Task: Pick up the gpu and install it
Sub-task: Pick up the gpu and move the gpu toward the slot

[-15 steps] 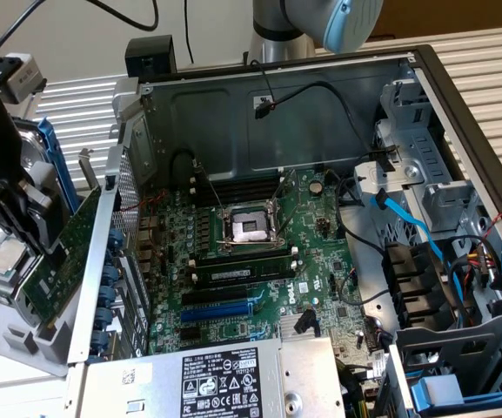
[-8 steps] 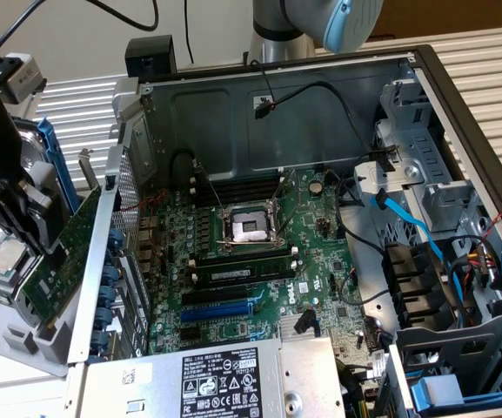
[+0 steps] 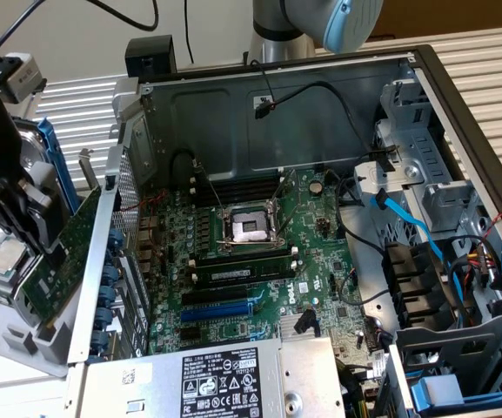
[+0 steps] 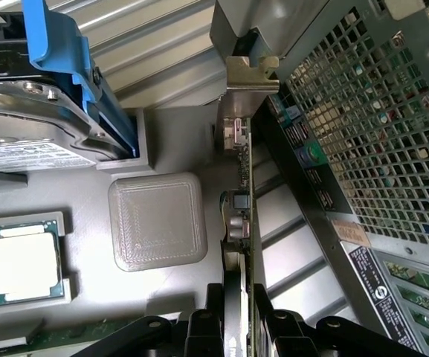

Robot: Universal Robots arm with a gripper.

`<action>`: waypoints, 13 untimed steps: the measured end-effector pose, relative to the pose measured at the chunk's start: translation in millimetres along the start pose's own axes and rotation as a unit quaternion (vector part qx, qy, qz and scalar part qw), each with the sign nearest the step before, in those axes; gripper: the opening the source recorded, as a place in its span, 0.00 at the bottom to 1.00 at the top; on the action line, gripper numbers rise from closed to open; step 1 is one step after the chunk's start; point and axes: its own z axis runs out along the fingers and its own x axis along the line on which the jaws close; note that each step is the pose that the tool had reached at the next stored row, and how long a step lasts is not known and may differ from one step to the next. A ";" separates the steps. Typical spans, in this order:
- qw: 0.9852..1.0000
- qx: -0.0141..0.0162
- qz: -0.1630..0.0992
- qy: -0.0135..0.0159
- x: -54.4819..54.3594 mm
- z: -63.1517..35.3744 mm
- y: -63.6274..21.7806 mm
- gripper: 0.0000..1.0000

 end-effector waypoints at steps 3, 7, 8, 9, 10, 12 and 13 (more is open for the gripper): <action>1.000 -0.002 0.000 0.001 -0.6 -3.2 -0.1 0.27; 1.000 -0.004 0.001 0.002 -1.0 -7.1 0.0 0.27; 1.000 -0.004 0.001 0.002 -1.1 -8.0 0.0 0.27; 1.000 -0.004 0.001 0.002 -1.3 -9.2 0.0 0.27; 1.000 -0.004 0.001 0.002 -1.4 -10.3 0.0 0.27; 1.000 -0.004 0.001 0.002 -1.8 -13.3 0.2 0.27; 1.000 -0.004 0.001 0.002 -1.9 -14.8 0.2 0.27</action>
